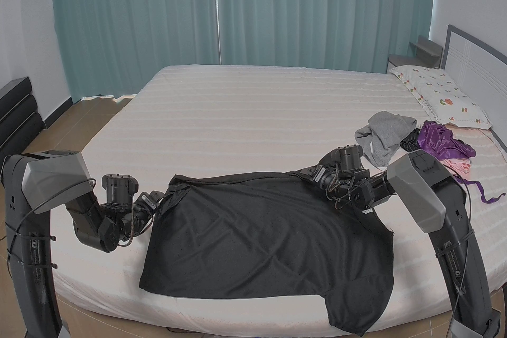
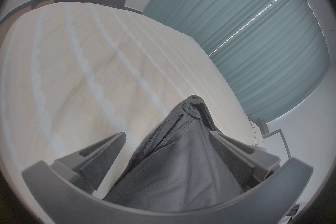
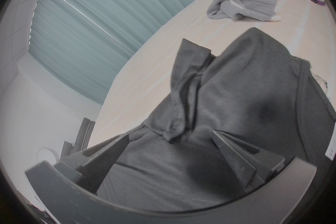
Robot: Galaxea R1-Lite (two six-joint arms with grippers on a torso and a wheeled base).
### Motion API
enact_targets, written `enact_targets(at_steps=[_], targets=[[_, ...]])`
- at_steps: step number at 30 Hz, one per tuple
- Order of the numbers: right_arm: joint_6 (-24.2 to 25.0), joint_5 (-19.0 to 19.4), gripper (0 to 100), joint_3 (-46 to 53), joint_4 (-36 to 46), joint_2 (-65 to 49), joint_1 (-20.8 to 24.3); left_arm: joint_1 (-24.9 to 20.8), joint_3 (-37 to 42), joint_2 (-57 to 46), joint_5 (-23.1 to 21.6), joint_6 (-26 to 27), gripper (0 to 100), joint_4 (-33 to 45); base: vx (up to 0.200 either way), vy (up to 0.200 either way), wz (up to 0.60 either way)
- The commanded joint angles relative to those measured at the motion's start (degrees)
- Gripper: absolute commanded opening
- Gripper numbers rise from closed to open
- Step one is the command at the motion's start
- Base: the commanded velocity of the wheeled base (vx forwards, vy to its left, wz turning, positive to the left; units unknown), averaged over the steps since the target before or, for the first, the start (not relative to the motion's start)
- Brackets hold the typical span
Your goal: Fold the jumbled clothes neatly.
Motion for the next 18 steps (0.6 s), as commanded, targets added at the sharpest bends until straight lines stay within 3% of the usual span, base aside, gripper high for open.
enact_targets(at_steps=[1,4,9,10,14,18], targets=[[0.35,-0.25,100,-6.7,2.52,3.95,1.76,-0.09,0.68,1.02,0.14,0.13,100,-2.39,0.0,0.0,0.0],[0.53,-1.65,100,-13.63,2.78,7.47,2.73,-0.17,1.91,1.55,0.06,0.57,100,-5.64,0.0,0.0,0.0],[0.26,-3.32,100,-13.63,-4.6,6.5,2.99,-0.17,2.18,1.64,0.06,0.57,100,-6.26,0.0,0.0,0.0],[0.0,-3.41,100,-13.63,-11.46,6.06,2.64,-0.17,2.18,1.64,0.06,0.57,100,-6.34,0.0,0.0,0.0],[-0.53,-3.76,100,-13.63,-20.86,5.1,0.88,-0.17,2.18,1.64,0.06,0.57,100,-6.34,0.0,0.0,0.0],[-6.59,-4.02,100,-13.63,-22.0,5.36,-0.97,-0.17,2.09,1.64,0.06,0.57,100,-6.34,0.0,0.0,0.0]])
